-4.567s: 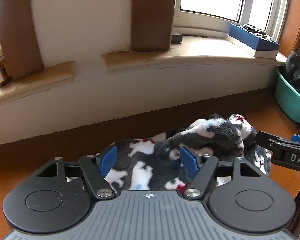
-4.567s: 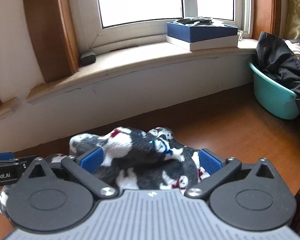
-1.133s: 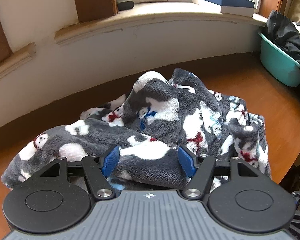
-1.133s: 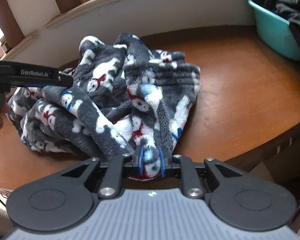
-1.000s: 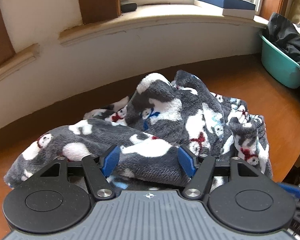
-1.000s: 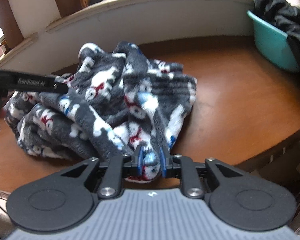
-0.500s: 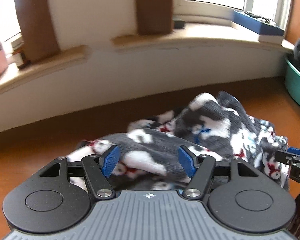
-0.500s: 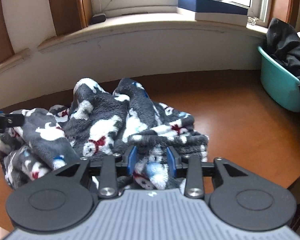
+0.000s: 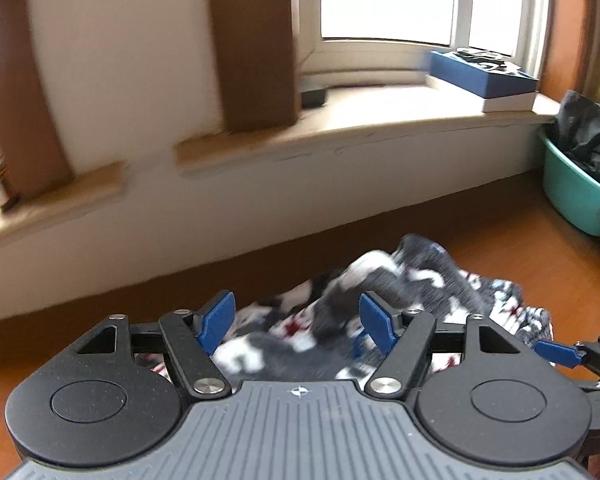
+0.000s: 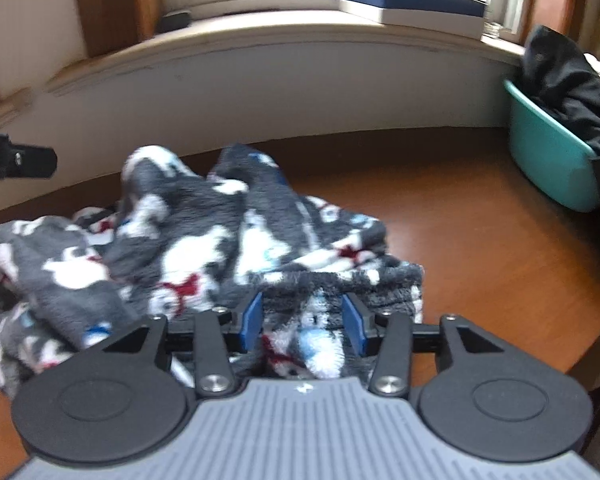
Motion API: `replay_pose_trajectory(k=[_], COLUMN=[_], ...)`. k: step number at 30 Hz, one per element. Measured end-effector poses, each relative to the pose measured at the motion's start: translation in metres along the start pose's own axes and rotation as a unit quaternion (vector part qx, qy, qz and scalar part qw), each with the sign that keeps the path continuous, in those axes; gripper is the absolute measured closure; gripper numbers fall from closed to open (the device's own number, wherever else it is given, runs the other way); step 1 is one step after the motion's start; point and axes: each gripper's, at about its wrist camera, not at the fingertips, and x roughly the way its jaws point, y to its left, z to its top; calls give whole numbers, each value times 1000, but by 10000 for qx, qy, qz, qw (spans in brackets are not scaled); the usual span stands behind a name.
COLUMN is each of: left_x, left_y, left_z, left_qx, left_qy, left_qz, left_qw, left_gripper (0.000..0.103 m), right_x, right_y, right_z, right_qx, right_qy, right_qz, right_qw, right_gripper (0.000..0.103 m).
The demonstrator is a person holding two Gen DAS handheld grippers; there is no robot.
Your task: Fold clothes
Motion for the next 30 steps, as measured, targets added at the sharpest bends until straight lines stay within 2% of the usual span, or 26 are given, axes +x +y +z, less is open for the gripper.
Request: replay_pose_trajectory(k=[16, 18, 22, 25, 30], left_x=[35, 36, 38, 38, 37], left_y=[-52, -55, -61, -62, -56], left_z=[18, 19, 21, 21, 19], left_qx=[504, 532, 550, 568, 528], left_qy=[70, 75, 95, 117, 144], left_qz=[-487, -525, -570, -552, -475], left_qw=[9975, 9972, 9968, 9968, 9974], left_gripper=[27, 27, 27, 27, 27], right_x=[-4, -10, -21, -16, -1], right_y=[-69, -80, -68, -52, -35], right_z=[-26, -29, -23, -16, -9], right_qx=[1053, 1301, 1217, 1001, 764], right_qy=[291, 206, -150, -226, -132], right_qz=[-383, -96, 382, 537, 578], right_qw=[9933, 9912, 9917, 9933, 9953], right_gripper=[52, 52, 51, 45, 44])
